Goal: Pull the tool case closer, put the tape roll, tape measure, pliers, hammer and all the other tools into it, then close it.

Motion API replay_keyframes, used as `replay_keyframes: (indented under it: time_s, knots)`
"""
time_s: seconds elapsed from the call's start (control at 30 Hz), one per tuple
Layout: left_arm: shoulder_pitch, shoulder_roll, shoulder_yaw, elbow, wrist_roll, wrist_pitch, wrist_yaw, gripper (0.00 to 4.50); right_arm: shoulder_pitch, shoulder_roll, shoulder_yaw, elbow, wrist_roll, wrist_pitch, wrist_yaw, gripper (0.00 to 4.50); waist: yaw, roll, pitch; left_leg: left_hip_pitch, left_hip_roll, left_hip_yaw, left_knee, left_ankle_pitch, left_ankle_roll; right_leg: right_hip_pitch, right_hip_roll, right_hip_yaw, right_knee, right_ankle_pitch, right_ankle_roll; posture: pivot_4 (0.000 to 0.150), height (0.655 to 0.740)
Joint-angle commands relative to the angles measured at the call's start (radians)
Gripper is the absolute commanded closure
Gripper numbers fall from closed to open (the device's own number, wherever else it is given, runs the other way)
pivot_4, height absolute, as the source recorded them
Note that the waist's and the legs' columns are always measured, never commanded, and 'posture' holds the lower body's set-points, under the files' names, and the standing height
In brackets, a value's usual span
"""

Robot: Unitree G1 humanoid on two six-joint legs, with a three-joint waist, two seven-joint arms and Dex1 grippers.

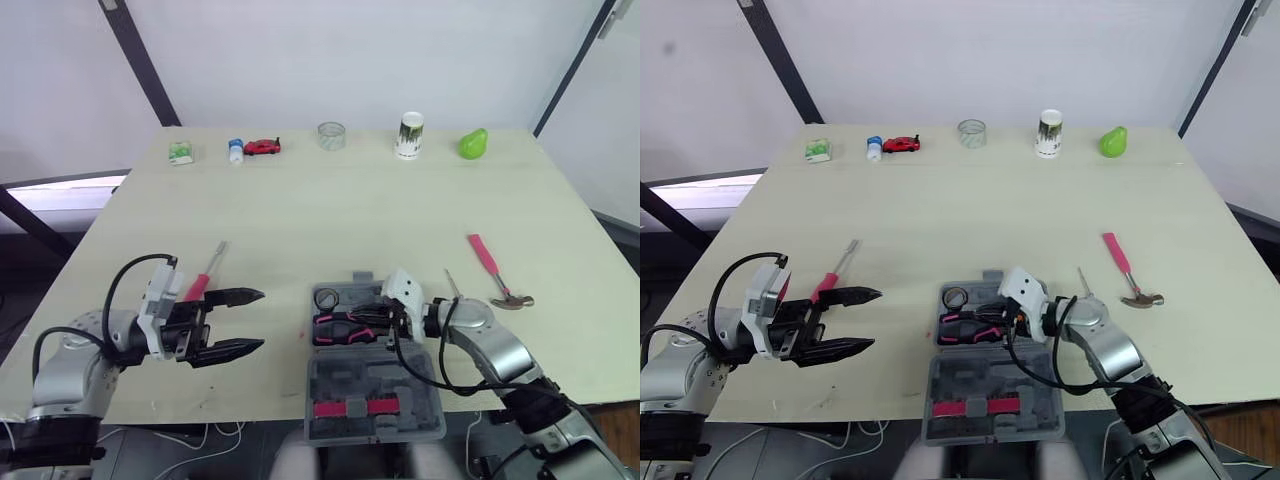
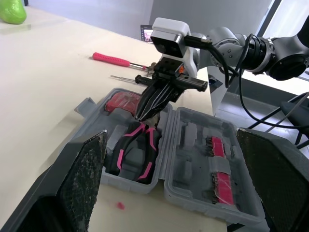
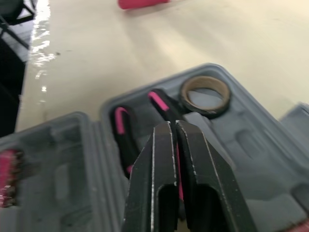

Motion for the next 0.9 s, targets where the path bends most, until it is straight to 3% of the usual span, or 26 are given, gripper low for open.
replay_keyframes:
  time_s: [0.03,0.47,0.53,0.67,0.77,0.9]
  knots:
    - [-0.008,-0.002,-0.004,-0.02,-0.001,-0.008,-0.016,0.0,0.006,0.008,-0.015,0.011,-0.007,-0.029,-0.011,4.41,0.0,0.0,0.0,0.0,0.0,0.0,0.0,0.0,0.0,0.0,0.0,0.0,0.0,0.0,0.0,0.15,0.74]
    - [-0.006,-0.02,-0.017,-0.011,0.014,-0.02,-0.004,0.0,0.011,0.012,0.083,0.247,-0.145,-0.017,-0.04,4.41,-0.003,-0.001,-0.002,0.004,0.0,0.0,0.0,0.0,0.0,0.004,0.0,0.0,0.0,0.0,0.0,0.15,0.74]
    - [-0.004,-0.024,-0.019,-0.01,0.02,-0.019,0.002,0.0,0.014,0.021,0.113,0.284,-0.152,0.031,-0.021,4.41,-0.005,-0.002,-0.004,0.019,0.0,0.001,-0.004,0.0,0.0,0.018,0.0,0.001,-0.003,0.0,0.0,0.15,0.74]
    - [0.003,-0.03,-0.019,-0.012,0.022,-0.017,0.012,0.0,0.009,0.032,0.17,0.356,-0.187,0.099,-0.002,4.41,-0.007,-0.001,-0.011,0.031,0.001,0.001,-0.006,0.0,0.0,0.029,0.001,0.001,-0.004,-0.004,-0.006,0.15,0.74]
    - [0.008,-0.034,-0.018,-0.017,0.024,-0.015,0.019,0.0,-0.01,0.056,0.186,0.429,-0.21,0.141,-0.017,4.41,-0.014,-0.01,-0.028,0.04,0.002,0.001,-0.012,0.0,0.0,0.033,0.001,0.001,-0.004,-0.006,-0.009,0.15,0.74]
    - [0.019,-0.038,-0.014,-0.026,0.029,-0.012,0.029,0.0,-0.029,0.074,0.198,0.502,-0.234,0.149,-0.018,4.41,-0.023,-0.009,-0.032,0.06,0.002,0.0,-0.02,-0.001,0.0,0.05,0.0,0.002,-0.006,-0.009,-0.012,0.15,0.74]
